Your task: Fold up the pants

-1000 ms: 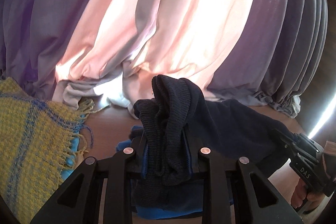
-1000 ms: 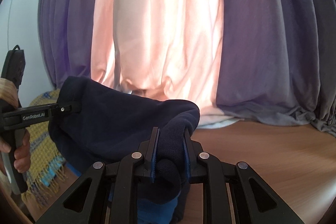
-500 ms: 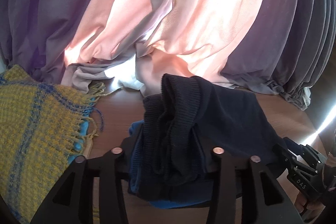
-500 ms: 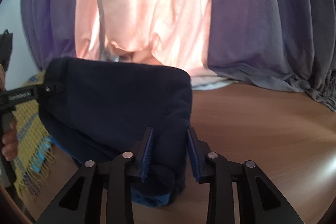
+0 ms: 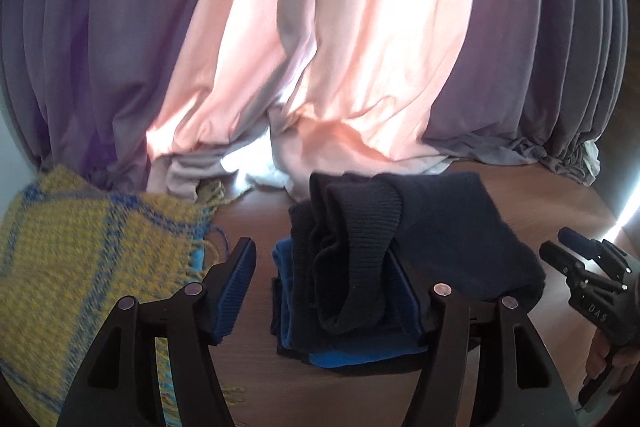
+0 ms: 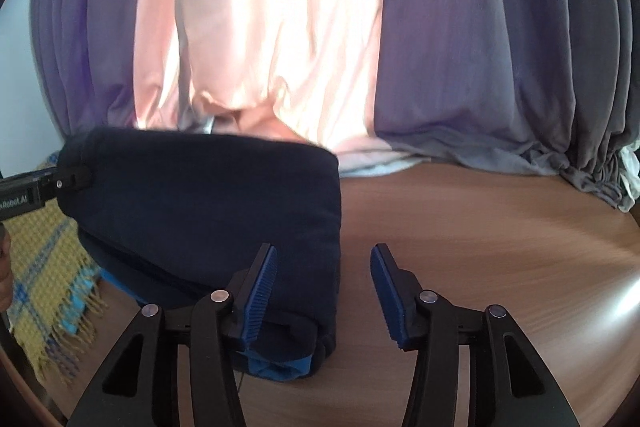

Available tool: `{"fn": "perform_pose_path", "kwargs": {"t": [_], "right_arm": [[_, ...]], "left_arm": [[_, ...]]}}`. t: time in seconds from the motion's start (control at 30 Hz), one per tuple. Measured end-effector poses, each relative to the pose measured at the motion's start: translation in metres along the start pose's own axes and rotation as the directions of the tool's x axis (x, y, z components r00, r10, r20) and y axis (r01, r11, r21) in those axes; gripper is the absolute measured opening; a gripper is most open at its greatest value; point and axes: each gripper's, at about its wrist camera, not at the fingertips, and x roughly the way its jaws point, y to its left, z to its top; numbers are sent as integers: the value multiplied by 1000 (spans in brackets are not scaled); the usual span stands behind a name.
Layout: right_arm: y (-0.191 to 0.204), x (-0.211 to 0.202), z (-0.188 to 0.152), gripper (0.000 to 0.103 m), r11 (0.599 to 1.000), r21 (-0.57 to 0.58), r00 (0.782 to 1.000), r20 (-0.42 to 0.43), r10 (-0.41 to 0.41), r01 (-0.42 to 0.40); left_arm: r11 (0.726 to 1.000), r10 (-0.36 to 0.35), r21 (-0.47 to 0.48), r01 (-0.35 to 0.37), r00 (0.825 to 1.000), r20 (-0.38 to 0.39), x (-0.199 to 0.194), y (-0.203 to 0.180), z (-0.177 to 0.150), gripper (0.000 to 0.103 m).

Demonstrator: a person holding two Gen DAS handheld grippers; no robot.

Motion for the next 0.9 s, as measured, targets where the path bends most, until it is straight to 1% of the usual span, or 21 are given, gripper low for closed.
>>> {"fn": "perform_pose_path", "kwargs": {"t": [0.07, 0.1, 0.17, 0.23, 0.3, 0.37, 0.4, 0.47, 0.53, 0.63, 0.7, 0.77, 0.9], "right_arm": [[-2, -7, 4, 50, 1000, 13, 1000, 15, 10, -10], [-3, -11, 7, 50, 1000, 20, 1000, 23, 11, -11], [-3, -15, 10, 50, 1000, 25, 999, 36, 13, -14], [-1, -19, 13, 50, 999, 24, 999, 48, 21, -22], [2, -20, 15, 50, 1000, 20, 998, 59, 21, -22], [7, -19, 16, 50, 1000, 11, 998, 59, 20, -20], [9, -18, 17, 50, 1000, 6, 998, 57, 21, -21], [14, -19, 18, 50, 999, 0, 997, 59, 42, -42], [15, -22, 18, 50, 998, 5, 995, 67, 67, -68], [15, -25, 21, 50, 996, 13, 993, 83, 82, -83], [15, -26, 23, 50, 996, 22, 992, 91, 81, -84], [14, -26, 25, 50, 996, 30, 992, 96, 83, -86], [13, -26, 29, 50, 997, 39, 993, 103, 60, -65]], "left_arm": [[1000, -2, 8, 2, 1000, 19, -6, -1, 4, 68], [1000, 10, 16, -10, 1000, 25, -6, -2, 7, 70], [999, 30, 42, -31, 999, 24, -2, -4, 9, 71], [998, 46, 54, -45, 999, -24, 12, -2, 11, 72], [998, 38, 43, -35, 997, -69, 25, 1, 10, 72], [998, 50, 46, -46, 995, -91, 31, 2, 8, 71], [998, 40, 51, -36, 996, -81, 27, 1, 8, 71], [998, -17, 58, 19, 999, -47, 14, -2, 9, 72], [998, -20, 57, 21, 1000, -12, 3, -3, 13, 72], [998, -32, 48, 29, 997, 70, -10, -2, 22, 70], [997, -10, 75, 5, 998, 67, -4, -5, 28, 66], [996, 25, 88, -29, 999, 46, 8, -7, 32, 64], [998, 27, 49, -28, 999, 34, 14, -6, 30, 63]]}}
